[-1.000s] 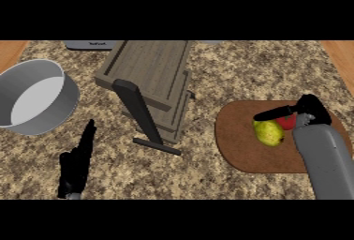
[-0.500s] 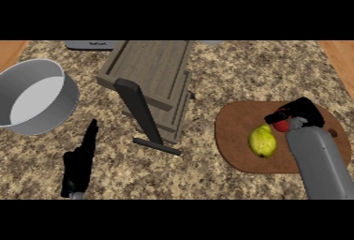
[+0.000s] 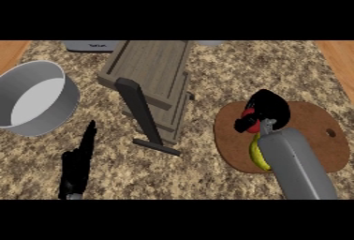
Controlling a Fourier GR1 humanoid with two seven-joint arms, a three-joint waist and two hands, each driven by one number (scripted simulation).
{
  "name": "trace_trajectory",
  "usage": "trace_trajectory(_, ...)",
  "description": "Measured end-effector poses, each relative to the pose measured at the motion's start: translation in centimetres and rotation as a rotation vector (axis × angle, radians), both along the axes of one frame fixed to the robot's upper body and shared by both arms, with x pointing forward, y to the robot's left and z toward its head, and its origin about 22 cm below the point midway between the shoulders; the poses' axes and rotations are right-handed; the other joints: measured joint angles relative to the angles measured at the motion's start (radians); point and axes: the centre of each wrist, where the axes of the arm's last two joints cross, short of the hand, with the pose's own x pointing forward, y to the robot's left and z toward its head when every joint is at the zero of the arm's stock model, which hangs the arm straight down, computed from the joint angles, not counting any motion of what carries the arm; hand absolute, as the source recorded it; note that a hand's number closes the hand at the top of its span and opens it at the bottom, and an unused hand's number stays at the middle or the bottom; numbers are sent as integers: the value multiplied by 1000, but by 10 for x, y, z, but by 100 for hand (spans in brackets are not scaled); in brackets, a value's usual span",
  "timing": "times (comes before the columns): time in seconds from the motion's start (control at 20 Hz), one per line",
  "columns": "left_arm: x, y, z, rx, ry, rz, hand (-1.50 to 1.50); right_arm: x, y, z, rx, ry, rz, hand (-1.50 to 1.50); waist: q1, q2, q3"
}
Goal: Pick the tomato from the cutting board and place it in the tiered basket
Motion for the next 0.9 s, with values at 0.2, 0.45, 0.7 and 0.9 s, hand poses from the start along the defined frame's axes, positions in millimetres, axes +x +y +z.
trace_trajectory(0.2,-5,2,-4,4,6,20,0,-24,55,41,9,-69,304,150,-21,-9,2)
trace_trajectory(0.45,-10,8,-5,1,9,45,0,-69,70,108,147,-257,431,150,-49,-10,5)
trace_trajectory(0.7,-13,11,-5,-1,8,56,0,-113,53,166,311,-509,420,150,-60,-11,5)
trace_trajectory(0.9,-12,9,-6,0,7,65,0,-144,38,206,353,-720,439,150,-62,-11,4)
